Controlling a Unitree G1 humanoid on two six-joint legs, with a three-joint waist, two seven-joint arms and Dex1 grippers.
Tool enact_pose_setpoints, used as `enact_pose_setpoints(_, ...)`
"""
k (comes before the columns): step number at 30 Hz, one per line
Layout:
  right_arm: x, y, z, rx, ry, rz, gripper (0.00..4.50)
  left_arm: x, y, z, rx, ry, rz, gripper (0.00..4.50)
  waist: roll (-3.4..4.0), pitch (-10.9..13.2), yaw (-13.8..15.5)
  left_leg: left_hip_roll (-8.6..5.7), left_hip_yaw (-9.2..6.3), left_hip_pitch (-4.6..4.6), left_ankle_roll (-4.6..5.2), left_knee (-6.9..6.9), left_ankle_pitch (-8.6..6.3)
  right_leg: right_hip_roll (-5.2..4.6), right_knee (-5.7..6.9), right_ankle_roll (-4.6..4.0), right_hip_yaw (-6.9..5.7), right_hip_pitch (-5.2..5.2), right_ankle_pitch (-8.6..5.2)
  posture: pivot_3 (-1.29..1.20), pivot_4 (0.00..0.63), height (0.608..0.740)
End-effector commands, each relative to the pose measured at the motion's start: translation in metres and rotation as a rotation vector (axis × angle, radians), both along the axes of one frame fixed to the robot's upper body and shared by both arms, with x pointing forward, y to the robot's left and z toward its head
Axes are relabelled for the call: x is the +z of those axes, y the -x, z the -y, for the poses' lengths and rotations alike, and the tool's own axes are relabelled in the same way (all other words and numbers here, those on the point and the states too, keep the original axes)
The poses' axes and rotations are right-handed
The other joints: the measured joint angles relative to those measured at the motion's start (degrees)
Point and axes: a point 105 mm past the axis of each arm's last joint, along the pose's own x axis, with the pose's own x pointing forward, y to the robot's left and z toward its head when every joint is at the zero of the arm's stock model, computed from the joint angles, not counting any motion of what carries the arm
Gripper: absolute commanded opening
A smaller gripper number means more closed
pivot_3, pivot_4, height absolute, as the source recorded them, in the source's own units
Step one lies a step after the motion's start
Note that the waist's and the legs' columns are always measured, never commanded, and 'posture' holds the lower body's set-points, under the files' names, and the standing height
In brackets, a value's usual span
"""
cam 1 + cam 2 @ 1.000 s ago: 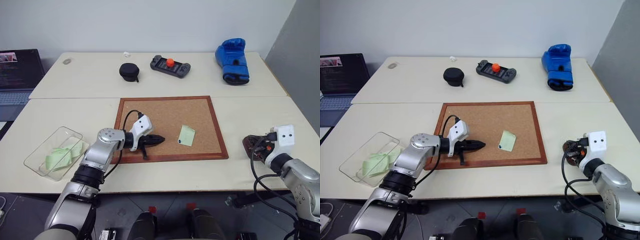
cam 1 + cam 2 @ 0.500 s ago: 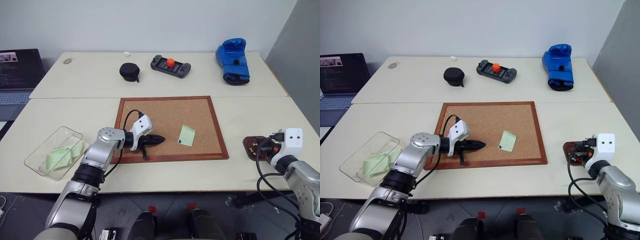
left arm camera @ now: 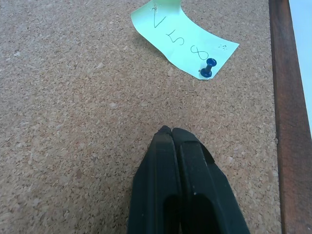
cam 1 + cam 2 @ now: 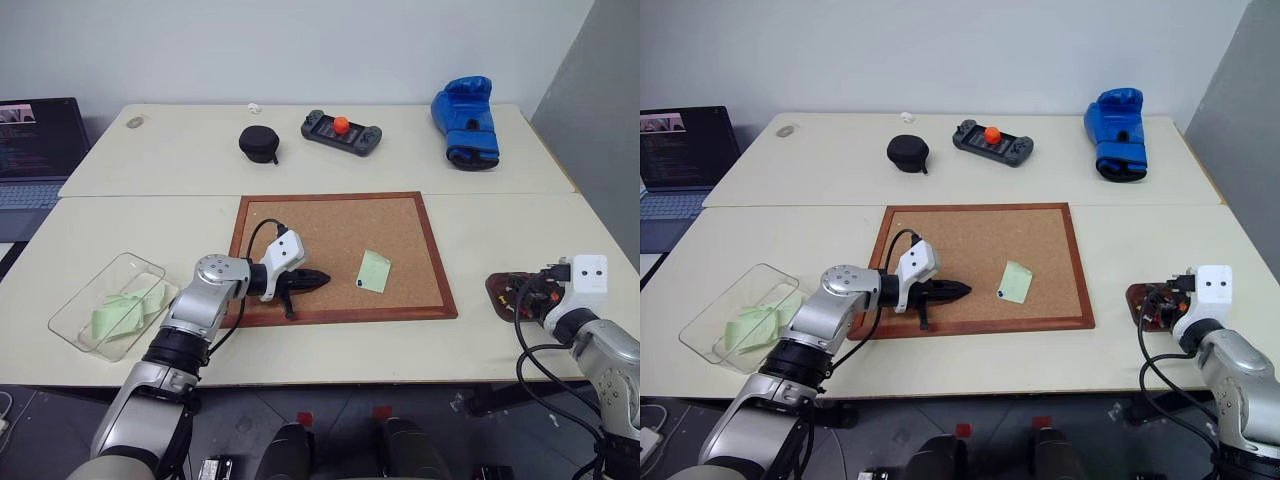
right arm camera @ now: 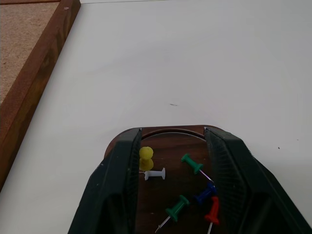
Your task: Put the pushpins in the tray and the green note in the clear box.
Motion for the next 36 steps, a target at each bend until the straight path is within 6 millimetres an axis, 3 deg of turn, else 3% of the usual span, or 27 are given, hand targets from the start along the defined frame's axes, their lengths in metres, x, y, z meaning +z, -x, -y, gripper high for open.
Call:
enact_pose_setpoints(1,0.01,-0.002,0.005,0.001,0.073,0.036,2.16,-0.013,0.005,0.002,-0.011,-0.029,-0.039,0.0,0.0,0.0,0.0,0.0,0.0,0.0,0.0,0.0,0.0,0.0,0.0,0.0,0.0,0.0,0.0,0.0,0.15,0.74)
enact_pose_setpoints(18,0.0,-0.003,0.01,-0.024,0.088,-0.011,2.16,-0.013,0.004,0.003,-0.006,-0.025,-0.034,0.0,0.0,0.0,0.0,0.0,0.01,0.0,0.0,0.0,0.0,0.0,-0.01,0.0,0.0,0.0,0.0,0.0,0.15,0.74)
enact_pose_setpoints(23,0.014,-0.004,0.016,-0.03,0.101,0.039,2.16,-0.013,0.004,0.003,-0.004,-0.024,-0.035,0.0,0.0,0.0,0.05,0.0,0.0,0.0,0.0,0.0,0.0,0.0,-0.01,0.0,0.01,0.0,0.0,0.0,0.15,0.74)
enact_pose_setpoints(27,0.031,-0.005,0.007,0.03,0.107,0.067,2.16,-0.013,0.004,0.002,-0.002,-0.027,-0.035,0.0,0.0,0.0,0.05,-0.01,0.03,0.0,0.0,0.0,0.0,0.0,-0.01,0.0,0.02,0.0,0.0,0.0,0.15,0.74)
enact_pose_setpoints(30,0.049,-0.009,-0.022,0.201,0.087,0.109,2.16,-0.012,0.003,0.0,0.001,-0.031,-0.032,0.0,0.0,0.0,0.05,-0.01,0.01,0.0,0.0,0.0,0.0,0.0,-0.01,0.0,0.01,0.0,0.0,0.0,0.15,0.74)
enact_pose_setpoints(32,0.057,-0.008,-0.059,0.405,0.047,0.147,2.16,-0.011,0.002,-0.001,0.003,-0.033,-0.03,0.0,0.0,0.0,-0.01,-0.01,0.01,0.0,0.0,0.0,0.0,0.01,-0.02,0.0,0.0,0.01,0.0,0.0,0.15,0.74)
enact_pose_setpoints(36,0.043,-0.002,-0.111,0.716,0.124,0.147,2.16,-0.009,0.0,0.0,0.001,-0.036,-0.026,0.0,-0.01,0.0,-0.01,-0.03,-0.03,0.04,0.0,0.01,0.0,0.06,-0.03,0.01,-0.06,0.06,0.0,0.0,0.15,0.74)
